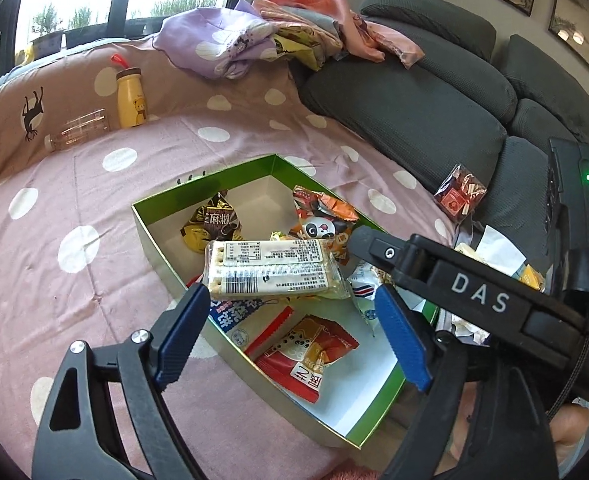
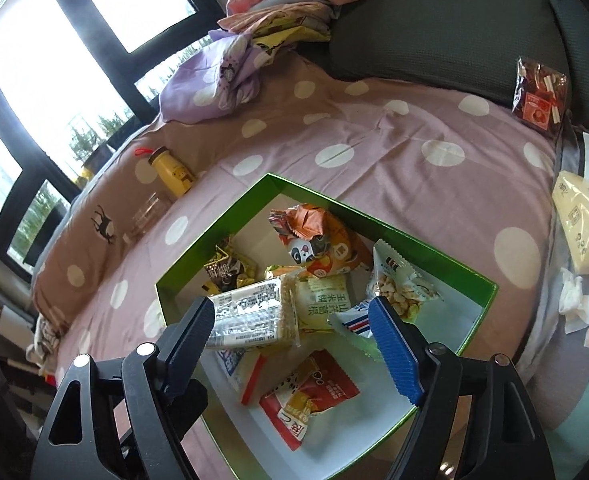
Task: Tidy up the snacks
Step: 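Carry the red candy pack over the green box and release it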
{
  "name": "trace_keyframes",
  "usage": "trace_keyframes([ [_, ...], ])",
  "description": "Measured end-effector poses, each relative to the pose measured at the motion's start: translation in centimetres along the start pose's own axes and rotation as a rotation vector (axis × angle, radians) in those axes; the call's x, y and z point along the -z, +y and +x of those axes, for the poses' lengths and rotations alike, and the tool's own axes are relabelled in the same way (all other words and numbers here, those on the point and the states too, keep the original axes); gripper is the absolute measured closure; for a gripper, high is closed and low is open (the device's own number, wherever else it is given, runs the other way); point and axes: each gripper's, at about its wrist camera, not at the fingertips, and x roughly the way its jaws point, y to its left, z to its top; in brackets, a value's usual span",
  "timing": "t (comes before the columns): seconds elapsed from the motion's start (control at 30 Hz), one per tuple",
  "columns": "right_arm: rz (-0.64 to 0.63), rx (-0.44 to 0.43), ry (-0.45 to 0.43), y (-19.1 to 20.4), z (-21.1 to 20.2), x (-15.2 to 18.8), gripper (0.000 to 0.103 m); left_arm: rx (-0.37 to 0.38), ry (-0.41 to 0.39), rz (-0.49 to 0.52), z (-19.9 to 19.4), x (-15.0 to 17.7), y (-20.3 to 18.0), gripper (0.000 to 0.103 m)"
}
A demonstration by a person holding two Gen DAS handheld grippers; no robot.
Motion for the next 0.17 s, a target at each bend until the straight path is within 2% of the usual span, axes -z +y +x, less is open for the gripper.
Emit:
trace_keyframes([
  [0.17,-0.010,0.030,-0.020,0.28,-0.66,-0.06,0.023,0.023,-0.020,-0.019,-0.86,0.19,0.19,0.019],
])
